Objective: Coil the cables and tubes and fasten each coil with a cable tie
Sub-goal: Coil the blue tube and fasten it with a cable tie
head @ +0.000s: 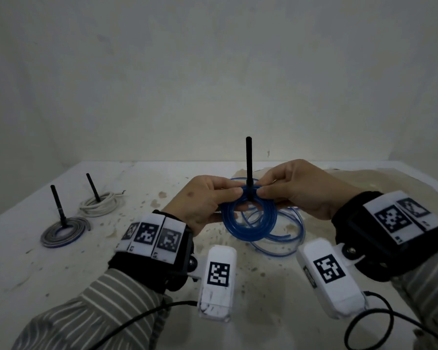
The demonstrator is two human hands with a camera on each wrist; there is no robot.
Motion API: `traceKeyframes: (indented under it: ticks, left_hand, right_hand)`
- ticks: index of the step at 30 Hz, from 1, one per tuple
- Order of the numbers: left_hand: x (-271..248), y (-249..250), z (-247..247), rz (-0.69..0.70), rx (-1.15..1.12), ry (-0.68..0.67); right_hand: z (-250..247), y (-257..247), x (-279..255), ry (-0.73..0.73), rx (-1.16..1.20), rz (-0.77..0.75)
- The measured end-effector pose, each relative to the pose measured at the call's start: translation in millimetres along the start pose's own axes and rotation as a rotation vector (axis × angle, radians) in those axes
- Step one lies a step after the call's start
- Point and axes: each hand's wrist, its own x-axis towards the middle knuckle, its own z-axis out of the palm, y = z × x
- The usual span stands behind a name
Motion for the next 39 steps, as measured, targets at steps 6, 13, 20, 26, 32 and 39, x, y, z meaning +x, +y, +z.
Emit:
traceKeyframes:
  ticks: [6,13,20,26,32,39]
  left_hand:
    - [-2,6,-13,-0.025,0.280,0.014]
    - [-8,-3,-26,-0.096,0.272,0.033]
    - [-8,-5,-44,-0.218,0.391,0.005]
    - [-12,-27,-92,-0.272,0.370,0.402]
    - [-39,-43,-182,-0.430,0.089,0.785]
    - [-49,-55,-226,-0.444,0.292,0.974]
  right_hand:
    - [11,5,5,0.003,-0.009,-0.004]
    - [30,14,17,-0.010,-0.046,-0.034]
    - [42,19,28,-0.118,-0.058,0.030]
    - [37,32,36,-0.134,-0.132,0.086]
    - [18,58,41,-0.114,-0.250,0.148]
    - [12,74,47,-0.104,-0.383,0.175]
